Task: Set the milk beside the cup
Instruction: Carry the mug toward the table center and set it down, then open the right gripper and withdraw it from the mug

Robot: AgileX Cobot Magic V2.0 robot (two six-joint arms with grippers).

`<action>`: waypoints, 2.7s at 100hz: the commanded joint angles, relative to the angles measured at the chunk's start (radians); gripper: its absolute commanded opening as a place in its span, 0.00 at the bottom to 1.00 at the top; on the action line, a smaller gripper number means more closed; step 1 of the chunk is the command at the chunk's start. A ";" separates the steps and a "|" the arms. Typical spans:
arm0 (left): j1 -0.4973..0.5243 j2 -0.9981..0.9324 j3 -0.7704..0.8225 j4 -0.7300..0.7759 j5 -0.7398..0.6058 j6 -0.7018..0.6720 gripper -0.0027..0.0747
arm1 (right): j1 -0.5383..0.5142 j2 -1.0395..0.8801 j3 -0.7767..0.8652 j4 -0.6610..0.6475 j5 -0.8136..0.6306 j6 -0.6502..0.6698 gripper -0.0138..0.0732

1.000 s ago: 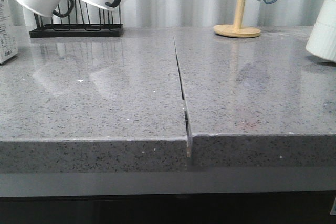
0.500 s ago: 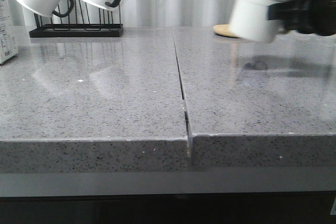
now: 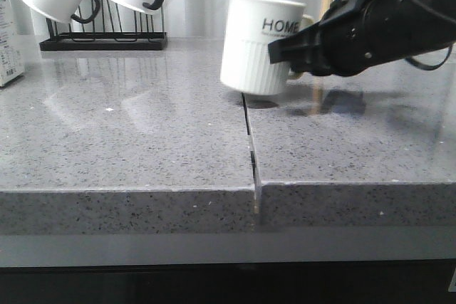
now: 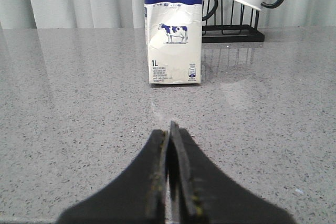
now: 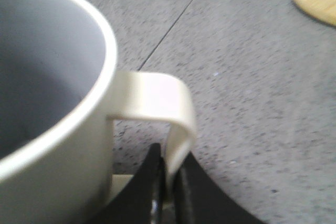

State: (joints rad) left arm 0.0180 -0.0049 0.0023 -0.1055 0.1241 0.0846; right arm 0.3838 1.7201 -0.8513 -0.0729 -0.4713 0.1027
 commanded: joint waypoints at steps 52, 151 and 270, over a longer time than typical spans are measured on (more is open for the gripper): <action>-0.005 -0.033 0.033 -0.009 -0.083 -0.008 0.01 | 0.023 -0.010 -0.039 -0.007 -0.064 -0.008 0.57; -0.005 -0.033 0.033 -0.009 -0.083 -0.008 0.01 | 0.022 -0.750 0.412 -0.007 0.043 -0.008 0.08; -0.005 -0.032 0.023 -0.009 -0.151 -0.008 0.01 | 0.022 -1.634 0.535 0.010 0.807 0.012 0.08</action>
State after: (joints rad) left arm 0.0180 -0.0049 0.0023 -0.1055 0.0949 0.0846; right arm 0.4084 0.0790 -0.2946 -0.0627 0.4046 0.1130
